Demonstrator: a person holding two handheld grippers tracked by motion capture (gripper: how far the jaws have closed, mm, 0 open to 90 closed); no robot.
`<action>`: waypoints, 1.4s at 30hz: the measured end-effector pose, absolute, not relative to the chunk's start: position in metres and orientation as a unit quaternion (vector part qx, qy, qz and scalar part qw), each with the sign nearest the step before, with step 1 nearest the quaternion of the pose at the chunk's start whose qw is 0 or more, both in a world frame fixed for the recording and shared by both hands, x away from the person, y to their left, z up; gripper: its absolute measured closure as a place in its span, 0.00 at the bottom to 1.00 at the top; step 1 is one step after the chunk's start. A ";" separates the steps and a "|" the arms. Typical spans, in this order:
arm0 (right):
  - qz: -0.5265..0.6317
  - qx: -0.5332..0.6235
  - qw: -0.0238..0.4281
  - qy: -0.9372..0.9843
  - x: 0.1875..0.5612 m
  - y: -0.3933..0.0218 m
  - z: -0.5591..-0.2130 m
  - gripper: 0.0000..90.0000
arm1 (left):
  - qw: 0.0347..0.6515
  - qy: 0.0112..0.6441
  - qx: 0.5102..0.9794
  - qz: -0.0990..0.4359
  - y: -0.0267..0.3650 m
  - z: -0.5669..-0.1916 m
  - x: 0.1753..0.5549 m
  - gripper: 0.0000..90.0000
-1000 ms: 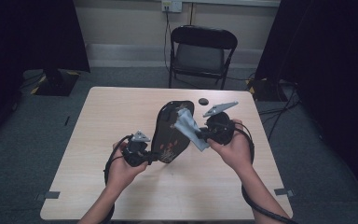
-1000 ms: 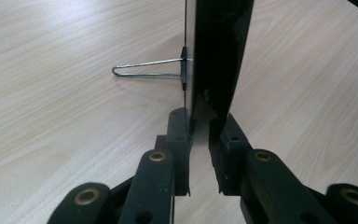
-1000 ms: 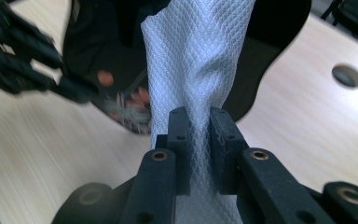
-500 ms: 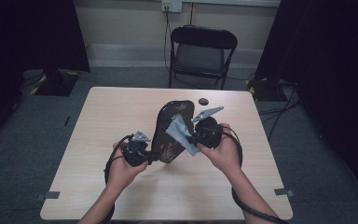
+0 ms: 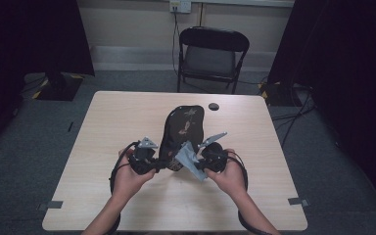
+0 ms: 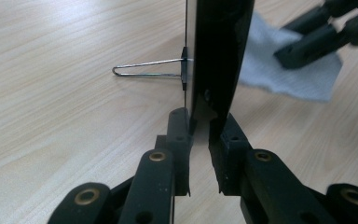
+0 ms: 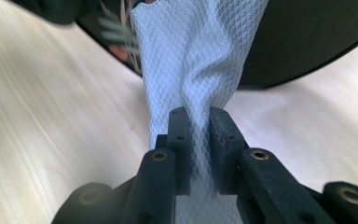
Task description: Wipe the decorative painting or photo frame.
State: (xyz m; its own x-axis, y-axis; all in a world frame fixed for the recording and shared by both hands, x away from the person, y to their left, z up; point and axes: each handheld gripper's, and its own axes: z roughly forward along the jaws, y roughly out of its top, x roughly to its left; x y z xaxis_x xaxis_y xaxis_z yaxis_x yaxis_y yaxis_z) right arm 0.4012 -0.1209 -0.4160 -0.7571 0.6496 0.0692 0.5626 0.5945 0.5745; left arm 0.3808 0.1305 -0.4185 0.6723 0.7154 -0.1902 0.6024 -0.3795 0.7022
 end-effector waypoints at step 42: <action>0.335 0.300 0.159 0.879 0.404 -0.118 -0.272 0.90 | 0.392 0.404 0.823 0.076 0.128 -0.419 0.382 0.87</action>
State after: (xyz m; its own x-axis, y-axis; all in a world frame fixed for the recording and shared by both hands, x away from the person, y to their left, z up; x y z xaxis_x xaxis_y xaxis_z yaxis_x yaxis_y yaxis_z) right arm 0.4044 -0.1177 -0.2724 -0.7692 0.6342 -0.0784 0.4210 0.5952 0.6845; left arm 0.3815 0.1277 -0.4191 0.6615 0.7250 -0.1919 0.6054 -0.3652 0.7072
